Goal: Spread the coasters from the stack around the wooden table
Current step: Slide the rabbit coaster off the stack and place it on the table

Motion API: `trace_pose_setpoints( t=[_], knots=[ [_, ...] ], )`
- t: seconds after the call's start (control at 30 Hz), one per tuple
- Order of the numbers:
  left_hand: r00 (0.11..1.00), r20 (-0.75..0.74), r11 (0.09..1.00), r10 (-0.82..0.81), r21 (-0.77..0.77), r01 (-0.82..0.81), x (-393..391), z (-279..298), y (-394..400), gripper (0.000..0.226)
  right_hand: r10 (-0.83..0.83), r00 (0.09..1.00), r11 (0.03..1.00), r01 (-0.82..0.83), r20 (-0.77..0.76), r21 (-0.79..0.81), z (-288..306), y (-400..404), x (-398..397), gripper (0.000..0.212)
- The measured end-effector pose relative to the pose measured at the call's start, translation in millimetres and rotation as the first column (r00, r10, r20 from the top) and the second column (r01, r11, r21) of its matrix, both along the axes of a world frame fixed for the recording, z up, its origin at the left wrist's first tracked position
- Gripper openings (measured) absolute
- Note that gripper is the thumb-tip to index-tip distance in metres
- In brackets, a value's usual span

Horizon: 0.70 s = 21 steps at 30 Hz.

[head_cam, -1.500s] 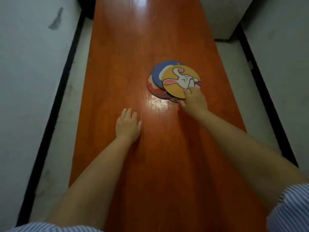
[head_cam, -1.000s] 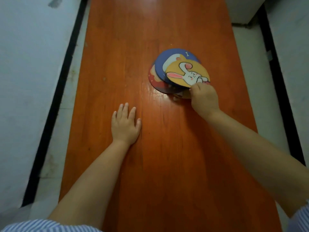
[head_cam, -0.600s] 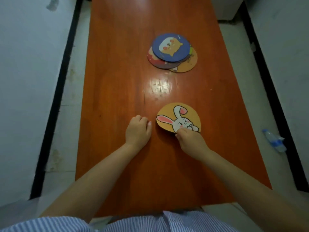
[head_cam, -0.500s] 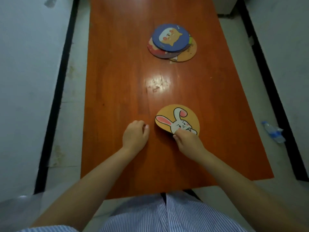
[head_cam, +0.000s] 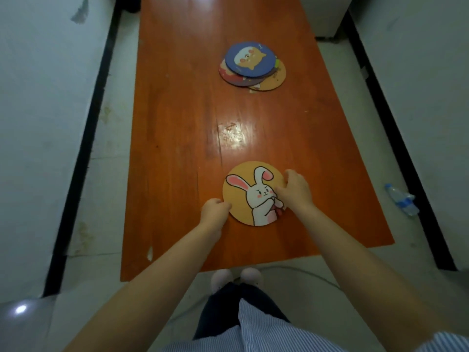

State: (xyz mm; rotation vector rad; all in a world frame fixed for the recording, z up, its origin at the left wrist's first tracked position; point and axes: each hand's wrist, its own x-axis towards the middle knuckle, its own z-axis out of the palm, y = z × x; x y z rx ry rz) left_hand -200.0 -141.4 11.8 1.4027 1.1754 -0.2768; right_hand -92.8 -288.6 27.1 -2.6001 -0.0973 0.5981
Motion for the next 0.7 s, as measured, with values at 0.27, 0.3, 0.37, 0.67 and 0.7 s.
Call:
trace_pose_setpoints(
  t=[0.27,0.3,0.37,0.67,0.7],
  knots=[
    [0.985,0.101,0.928,-0.14,0.361,0.095,5,0,-7,0.025,-0.235,0.964,0.961,0.249,-0.125,0.116,-7,-27,-8,0.013],
    [0.979,0.088,0.9,-0.186,0.414,0.134,1,0,-7,0.024,-0.24,0.962,0.959,0.256,-0.134,0.119,-7,-29,-11,0.012],
    [0.966,0.065,0.853,-0.252,0.487,0.19,-6,-2,-6,0.023,-0.232,0.961,0.963,0.249,-0.149,0.103,-8,-29,-17,0.007],
    [0.955,0.048,0.779,-0.292,0.591,0.209,-14,-10,-9,0.027,-0.154,0.985,0.981,0.163,-0.083,0.11,-9,-21,-15,0.016],
    [0.953,0.049,0.771,-0.299,0.601,0.211,-14,-11,-10,0.027,-0.123,0.99,0.989,0.129,-0.071,0.077,-10,-20,-14,0.016]
  ],
)
